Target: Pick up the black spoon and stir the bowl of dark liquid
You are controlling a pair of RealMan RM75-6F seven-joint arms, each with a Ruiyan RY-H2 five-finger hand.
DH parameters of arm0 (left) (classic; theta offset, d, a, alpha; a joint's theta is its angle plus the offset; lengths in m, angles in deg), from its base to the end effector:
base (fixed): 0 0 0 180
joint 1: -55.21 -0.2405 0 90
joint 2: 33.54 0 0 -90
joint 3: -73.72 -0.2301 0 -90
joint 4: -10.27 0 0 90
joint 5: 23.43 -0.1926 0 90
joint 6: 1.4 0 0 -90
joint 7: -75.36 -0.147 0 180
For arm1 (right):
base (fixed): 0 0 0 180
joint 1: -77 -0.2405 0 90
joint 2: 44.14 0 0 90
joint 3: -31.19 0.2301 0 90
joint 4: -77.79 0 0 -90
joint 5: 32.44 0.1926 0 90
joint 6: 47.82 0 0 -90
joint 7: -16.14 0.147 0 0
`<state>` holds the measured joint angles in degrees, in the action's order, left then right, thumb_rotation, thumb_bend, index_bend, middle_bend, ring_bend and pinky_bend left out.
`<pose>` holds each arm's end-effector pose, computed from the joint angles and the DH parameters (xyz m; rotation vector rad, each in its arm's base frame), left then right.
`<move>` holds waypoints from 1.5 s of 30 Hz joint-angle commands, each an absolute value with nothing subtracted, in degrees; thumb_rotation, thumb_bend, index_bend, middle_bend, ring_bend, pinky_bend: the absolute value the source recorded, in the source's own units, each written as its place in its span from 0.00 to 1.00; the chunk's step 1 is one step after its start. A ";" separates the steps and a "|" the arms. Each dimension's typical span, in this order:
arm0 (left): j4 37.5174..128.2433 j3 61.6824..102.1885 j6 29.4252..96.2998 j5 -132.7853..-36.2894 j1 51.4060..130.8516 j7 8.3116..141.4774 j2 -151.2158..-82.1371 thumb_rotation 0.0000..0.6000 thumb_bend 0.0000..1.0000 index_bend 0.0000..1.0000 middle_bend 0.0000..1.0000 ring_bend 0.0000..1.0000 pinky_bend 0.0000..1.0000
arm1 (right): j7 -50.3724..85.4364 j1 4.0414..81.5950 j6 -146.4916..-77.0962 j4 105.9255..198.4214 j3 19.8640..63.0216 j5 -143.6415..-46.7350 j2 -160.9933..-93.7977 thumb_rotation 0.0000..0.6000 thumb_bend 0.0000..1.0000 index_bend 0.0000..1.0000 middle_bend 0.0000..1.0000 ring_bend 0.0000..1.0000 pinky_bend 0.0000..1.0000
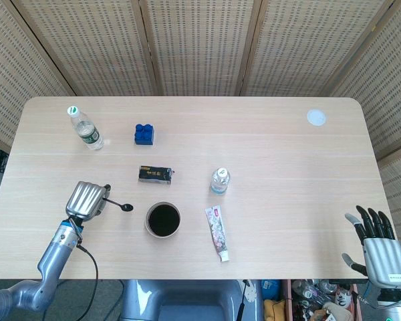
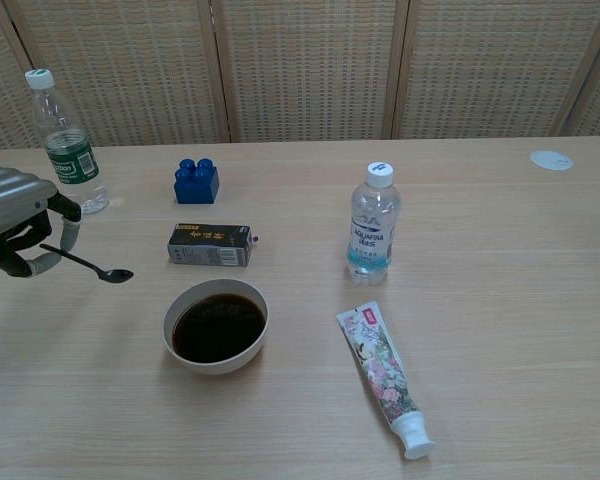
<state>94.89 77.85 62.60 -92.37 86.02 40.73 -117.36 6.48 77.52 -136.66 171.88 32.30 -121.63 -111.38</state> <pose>-0.2075 0.2880 0.0324 -1.8134 -0.6510 -0.6149 -0.2770 -0.1482 0.1476 1.3893 -0.8499 0.8226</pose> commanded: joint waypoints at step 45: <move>85.10 72.36 52.22 -123.06 102.12 10.56 -124.85 1.00 0.56 0.68 0.90 0.82 0.71 | 7.76 79.25 -138.66 170.93 32.13 -121.66 -111.60 1.00 0.20 0.23 0.14 0.01 0.01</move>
